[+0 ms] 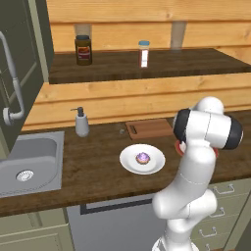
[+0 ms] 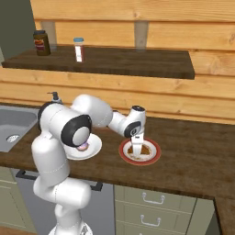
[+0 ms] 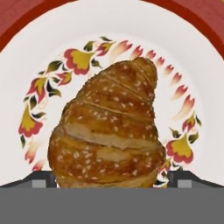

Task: From the different types of pastries on the counter, select a croissant and place it on the cutting board. Then retrieve a jar of jam from the cabinet and place it alongside the croissant on the cutting board.

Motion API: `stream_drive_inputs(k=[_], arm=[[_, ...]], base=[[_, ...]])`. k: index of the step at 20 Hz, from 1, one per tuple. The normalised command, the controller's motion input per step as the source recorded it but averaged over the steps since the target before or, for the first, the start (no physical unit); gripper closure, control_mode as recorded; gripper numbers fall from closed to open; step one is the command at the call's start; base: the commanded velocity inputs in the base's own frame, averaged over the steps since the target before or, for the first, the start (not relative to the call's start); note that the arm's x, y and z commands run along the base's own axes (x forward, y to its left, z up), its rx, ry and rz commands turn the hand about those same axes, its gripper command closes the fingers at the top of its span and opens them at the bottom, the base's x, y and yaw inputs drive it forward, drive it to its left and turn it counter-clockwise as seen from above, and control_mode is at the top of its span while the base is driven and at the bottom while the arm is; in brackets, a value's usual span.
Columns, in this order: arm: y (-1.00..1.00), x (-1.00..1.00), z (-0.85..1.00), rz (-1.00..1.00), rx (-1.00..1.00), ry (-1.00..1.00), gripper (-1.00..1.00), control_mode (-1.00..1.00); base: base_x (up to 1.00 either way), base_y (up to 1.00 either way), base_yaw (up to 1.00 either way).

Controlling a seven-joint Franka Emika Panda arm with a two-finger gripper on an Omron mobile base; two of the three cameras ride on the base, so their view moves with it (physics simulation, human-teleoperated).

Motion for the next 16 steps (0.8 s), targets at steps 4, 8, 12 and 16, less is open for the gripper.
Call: stream_drive_inputs(k=[4, 8, 12, 16], arm=[[0.0, 0.0, -0.44, -0.03, 0.0, 0.0, -1.0, -1.0], [0.0, 0.02, -0.38, -0.04, 0.0, 0.0, 1.0, -1.0], [0.0, 0.0, -0.23, -0.03, 0.01, 0.05, 1.0, -1.0], [0.0, -0.02, 0.11, -0.05, 0.1, 0.0, 1.0, -1.0]], base=[[0.0, 0.0, 0.0], [0.0, 0.0, 0.0], [0.0, 0.0, 0.0], [0.0, 0.0, 0.0]])
